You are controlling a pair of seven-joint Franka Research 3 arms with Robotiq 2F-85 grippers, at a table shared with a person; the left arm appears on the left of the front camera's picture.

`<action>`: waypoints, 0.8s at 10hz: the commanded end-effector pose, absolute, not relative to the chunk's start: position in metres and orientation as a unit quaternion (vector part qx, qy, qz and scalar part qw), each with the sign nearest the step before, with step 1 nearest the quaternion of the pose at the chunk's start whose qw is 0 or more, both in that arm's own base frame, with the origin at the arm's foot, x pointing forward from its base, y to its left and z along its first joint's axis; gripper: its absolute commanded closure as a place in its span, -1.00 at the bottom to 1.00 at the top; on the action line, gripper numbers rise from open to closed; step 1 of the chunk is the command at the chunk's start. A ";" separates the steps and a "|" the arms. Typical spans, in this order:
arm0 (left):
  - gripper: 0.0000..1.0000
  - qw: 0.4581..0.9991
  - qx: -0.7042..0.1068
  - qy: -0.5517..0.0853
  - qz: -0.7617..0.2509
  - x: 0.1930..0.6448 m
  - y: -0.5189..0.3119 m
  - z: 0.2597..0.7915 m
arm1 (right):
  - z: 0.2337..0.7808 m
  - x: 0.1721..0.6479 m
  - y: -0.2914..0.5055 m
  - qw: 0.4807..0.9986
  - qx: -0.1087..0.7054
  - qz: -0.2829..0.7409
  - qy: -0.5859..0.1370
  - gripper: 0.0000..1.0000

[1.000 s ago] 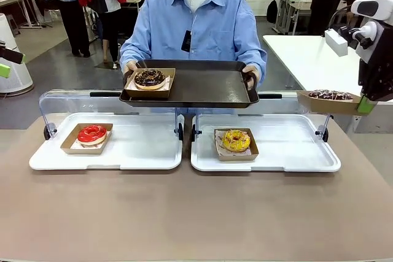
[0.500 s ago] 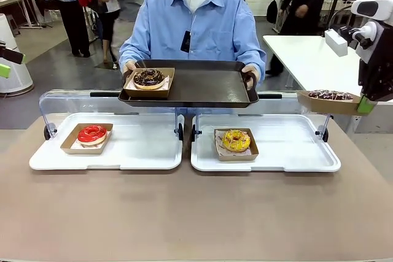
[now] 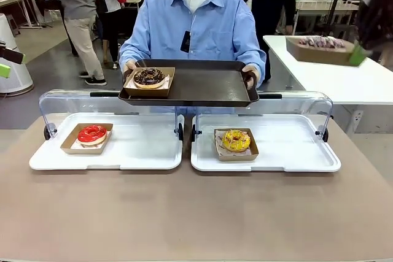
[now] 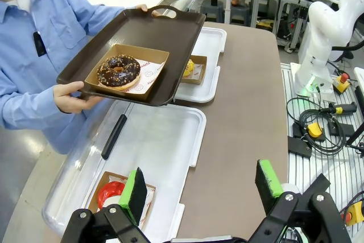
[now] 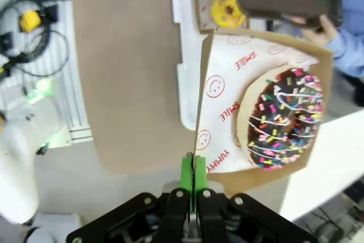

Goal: Provide the desired donut to the person.
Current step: Place the picked Paper togo box onto the Handle tray extended by the person.

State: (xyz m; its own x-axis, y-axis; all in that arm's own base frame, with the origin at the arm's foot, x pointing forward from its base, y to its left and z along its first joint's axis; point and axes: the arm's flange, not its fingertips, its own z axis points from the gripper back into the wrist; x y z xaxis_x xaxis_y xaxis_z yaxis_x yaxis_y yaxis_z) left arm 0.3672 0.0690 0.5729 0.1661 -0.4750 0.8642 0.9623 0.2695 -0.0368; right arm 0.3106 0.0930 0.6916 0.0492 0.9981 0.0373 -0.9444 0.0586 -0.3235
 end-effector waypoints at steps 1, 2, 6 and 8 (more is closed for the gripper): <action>-1.00 0.691 -0.318 -0.393 -0.517 0.367 0.070 0.574 | 0.695 0.334 0.134 0.720 -0.085 0.675 -0.133 0.97; -1.00 0.691 -0.318 -0.393 -0.517 0.367 0.070 0.574 | 0.696 0.338 0.162 0.710 -0.085 0.686 -0.137 0.97; -1.00 0.691 -0.318 -0.393 -0.517 0.367 0.070 0.574 | 0.676 0.358 0.272 0.678 -0.096 0.714 -0.149 0.97; -1.00 0.691 -0.318 -0.393 -0.517 0.367 0.070 0.574 | 0.662 0.376 0.290 0.680 -0.097 0.710 -0.155 0.97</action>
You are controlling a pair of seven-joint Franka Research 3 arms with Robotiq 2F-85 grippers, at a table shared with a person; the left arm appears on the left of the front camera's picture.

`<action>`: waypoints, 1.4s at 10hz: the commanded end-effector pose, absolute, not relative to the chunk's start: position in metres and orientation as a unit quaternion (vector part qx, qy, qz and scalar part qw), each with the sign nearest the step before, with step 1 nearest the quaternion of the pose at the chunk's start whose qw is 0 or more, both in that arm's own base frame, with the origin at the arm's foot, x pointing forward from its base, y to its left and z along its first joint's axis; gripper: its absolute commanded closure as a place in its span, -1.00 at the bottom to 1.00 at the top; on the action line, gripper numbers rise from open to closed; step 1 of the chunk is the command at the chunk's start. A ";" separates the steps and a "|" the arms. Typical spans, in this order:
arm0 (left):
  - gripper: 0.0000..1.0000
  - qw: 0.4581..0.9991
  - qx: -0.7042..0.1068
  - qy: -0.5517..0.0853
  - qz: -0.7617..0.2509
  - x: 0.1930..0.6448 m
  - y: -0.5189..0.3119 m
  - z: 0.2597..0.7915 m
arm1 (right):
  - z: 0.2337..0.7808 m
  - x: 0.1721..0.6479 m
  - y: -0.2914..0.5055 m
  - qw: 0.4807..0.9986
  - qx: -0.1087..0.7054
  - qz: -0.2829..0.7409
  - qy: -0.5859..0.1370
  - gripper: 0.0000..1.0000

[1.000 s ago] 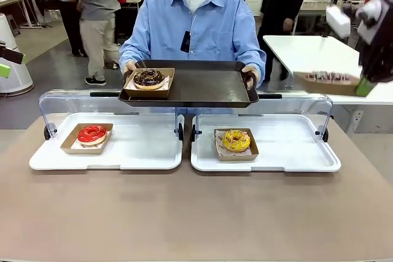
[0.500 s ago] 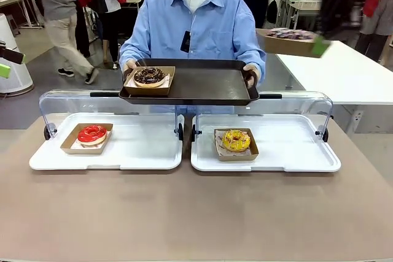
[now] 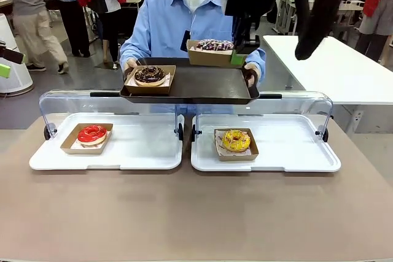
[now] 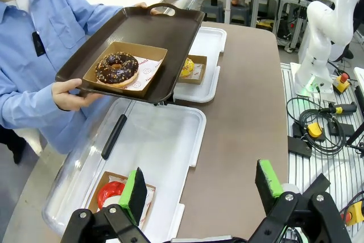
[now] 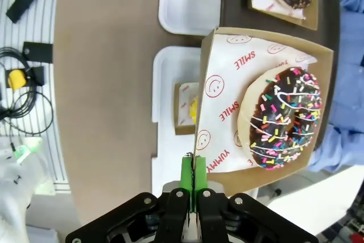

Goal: Provide the desired donut to the person.
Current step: Place the picked Paper togo box onto the Handle tray extended by the person.

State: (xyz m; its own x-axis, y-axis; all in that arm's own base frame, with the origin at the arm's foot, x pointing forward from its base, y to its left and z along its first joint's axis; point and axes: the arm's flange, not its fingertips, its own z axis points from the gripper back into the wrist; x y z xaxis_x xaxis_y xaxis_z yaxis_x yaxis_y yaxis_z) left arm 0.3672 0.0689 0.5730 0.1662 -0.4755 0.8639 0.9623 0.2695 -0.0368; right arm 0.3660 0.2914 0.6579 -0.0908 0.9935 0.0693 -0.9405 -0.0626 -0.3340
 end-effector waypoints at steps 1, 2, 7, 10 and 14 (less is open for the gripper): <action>-1.00 0.691 -0.318 -0.393 -0.517 0.367 0.070 0.574 | 0.659 0.377 0.288 0.678 -0.089 0.713 -0.155 0.97; -1.00 0.691 -0.318 -0.393 -0.517 0.367 0.070 0.574 | 0.662 0.369 0.281 0.673 -0.096 0.716 -0.160 0.97; -1.00 0.691 -0.318 -0.393 -0.517 0.367 0.070 0.574 | 0.651 0.385 0.277 0.656 -0.102 0.730 -0.162 0.97; -1.00 0.691 -0.318 -0.393 -0.517 0.367 0.070 0.574 | 0.638 0.427 0.275 0.657 -0.094 0.729 -0.169 0.97; -1.00 0.691 -0.318 -0.393 -0.517 0.367 0.070 0.574 | 0.609 0.485 0.287 0.658 -0.069 0.735 -0.152 0.97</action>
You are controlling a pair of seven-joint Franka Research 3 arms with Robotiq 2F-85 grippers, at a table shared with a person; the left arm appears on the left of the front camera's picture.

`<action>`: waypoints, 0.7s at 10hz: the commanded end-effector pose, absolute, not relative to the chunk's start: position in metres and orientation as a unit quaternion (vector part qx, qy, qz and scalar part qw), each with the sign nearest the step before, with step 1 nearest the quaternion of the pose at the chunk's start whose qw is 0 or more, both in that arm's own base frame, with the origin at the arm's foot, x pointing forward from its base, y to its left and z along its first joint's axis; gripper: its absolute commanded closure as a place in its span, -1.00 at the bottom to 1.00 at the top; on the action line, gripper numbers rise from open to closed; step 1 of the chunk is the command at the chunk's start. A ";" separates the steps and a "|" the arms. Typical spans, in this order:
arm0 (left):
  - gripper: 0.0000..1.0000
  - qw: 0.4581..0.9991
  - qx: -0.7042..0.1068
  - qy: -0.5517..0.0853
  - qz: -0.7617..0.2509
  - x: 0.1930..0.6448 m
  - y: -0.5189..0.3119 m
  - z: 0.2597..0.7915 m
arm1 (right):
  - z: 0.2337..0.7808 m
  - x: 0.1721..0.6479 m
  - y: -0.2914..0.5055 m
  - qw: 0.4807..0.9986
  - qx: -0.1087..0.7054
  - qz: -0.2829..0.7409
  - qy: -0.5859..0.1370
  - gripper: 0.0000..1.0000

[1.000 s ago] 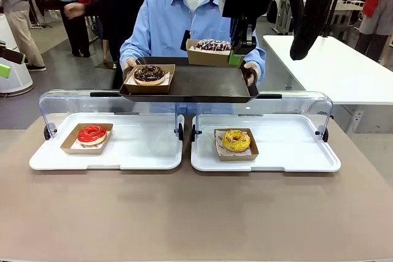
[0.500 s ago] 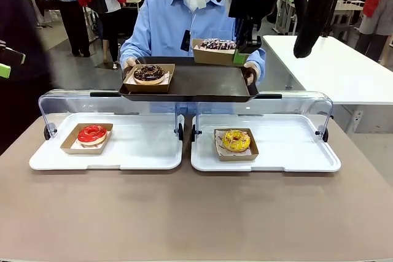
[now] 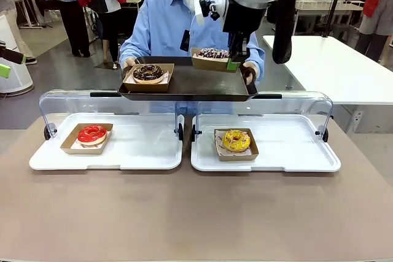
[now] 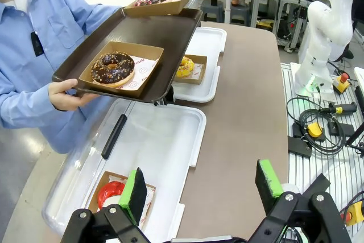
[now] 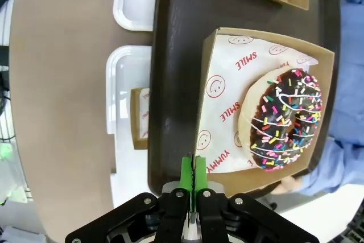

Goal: Provide the desired donut to the person.
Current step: Place the picked Paper togo box onto the Handle tray extended by the person.

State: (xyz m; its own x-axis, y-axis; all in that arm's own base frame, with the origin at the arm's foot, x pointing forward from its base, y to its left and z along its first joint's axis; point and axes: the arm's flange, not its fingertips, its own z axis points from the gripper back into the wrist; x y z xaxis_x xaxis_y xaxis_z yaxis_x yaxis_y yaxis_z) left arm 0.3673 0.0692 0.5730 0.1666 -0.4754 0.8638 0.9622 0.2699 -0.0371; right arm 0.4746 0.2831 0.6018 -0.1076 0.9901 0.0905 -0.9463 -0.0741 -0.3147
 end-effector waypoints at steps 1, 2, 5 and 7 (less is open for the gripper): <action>-1.00 0.691 -0.318 -0.393 -0.517 0.367 0.070 0.574 | 0.602 0.496 0.289 0.664 -0.073 0.730 -0.144 0.97; -1.00 0.691 -0.318 -0.393 -0.517 0.367 0.070 0.574 | 0.595 0.506 0.289 0.671 -0.077 0.724 -0.139 0.97; -1.00 0.691 -0.318 -0.393 -0.517 0.367 0.070 0.574 | 0.578 0.527 0.282 0.679 -0.079 0.719 -0.127 0.97; -1.00 0.691 -0.318 -0.393 -0.517 0.367 0.070 0.574 | 0.566 0.532 0.279 0.682 -0.075 0.718 -0.112 0.97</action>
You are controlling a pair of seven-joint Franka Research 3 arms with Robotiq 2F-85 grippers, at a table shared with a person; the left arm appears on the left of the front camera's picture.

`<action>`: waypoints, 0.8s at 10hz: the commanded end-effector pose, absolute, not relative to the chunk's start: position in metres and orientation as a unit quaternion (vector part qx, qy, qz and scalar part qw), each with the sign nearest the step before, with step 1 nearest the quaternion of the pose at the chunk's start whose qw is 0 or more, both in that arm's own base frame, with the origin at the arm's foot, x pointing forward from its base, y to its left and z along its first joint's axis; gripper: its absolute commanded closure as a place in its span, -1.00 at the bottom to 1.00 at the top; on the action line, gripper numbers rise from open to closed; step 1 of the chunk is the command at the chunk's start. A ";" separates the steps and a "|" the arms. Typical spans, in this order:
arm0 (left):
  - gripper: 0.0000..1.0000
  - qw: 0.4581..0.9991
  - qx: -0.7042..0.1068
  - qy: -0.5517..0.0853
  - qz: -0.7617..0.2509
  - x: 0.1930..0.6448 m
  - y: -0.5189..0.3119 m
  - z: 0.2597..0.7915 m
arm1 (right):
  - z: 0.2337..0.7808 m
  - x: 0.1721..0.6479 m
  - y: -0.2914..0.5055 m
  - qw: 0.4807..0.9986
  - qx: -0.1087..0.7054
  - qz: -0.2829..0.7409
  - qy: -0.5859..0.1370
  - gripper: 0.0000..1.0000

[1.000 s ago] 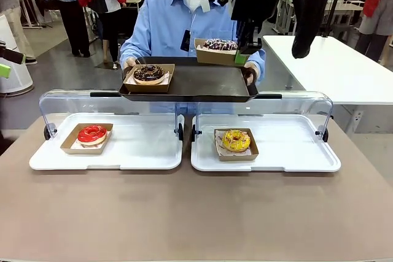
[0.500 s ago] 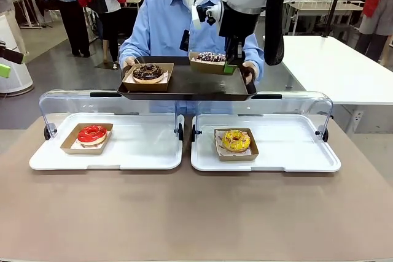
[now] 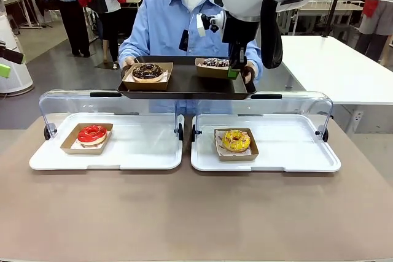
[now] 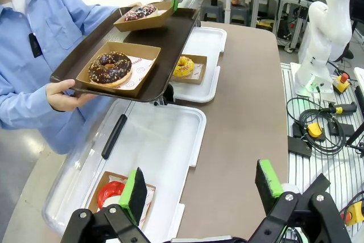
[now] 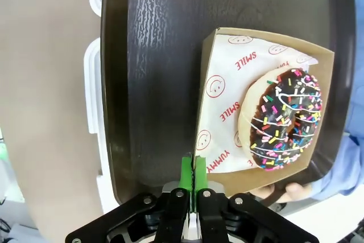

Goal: Provide the desired donut to the person.
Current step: Place the picked Paper togo box onto the Handle tray extended by the person.

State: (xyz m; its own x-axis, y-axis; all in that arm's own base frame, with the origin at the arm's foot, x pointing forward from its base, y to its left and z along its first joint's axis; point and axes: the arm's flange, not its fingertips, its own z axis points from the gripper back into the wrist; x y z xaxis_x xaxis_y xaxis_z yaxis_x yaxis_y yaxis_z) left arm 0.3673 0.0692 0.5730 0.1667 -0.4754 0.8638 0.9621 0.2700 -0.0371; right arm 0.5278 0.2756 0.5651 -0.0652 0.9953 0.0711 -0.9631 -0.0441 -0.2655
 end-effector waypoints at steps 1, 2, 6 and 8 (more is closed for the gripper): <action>-1.00 0.691 -0.318 -0.393 -0.517 0.367 0.070 0.574 | 0.563 0.535 0.278 0.682 -0.071 0.719 -0.109 0.97; -1.00 0.691 -0.318 -0.393 -0.517 0.367 0.070 0.574 | 0.561 0.536 0.278 0.682 -0.070 0.720 -0.107 0.97; -1.00 0.691 -0.318 -0.393 -0.517 0.367 0.070 0.574 | 0.552 0.539 0.276 0.680 -0.063 0.725 -0.090 0.97; -1.00 0.691 -0.318 -0.393 -0.517 0.367 0.070 0.574 | 0.553 0.537 0.277 0.679 -0.062 0.726 -0.088 -0.03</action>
State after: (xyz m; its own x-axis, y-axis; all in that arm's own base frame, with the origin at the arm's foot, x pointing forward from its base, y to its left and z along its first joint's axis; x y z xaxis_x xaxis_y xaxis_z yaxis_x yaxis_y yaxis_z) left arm 0.3673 0.0692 0.5730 0.1668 -0.4754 0.8638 0.9621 0.2700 -0.0372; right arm 0.5312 0.2752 0.5480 -0.0603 0.9968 0.0527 -0.9754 -0.0476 -0.2154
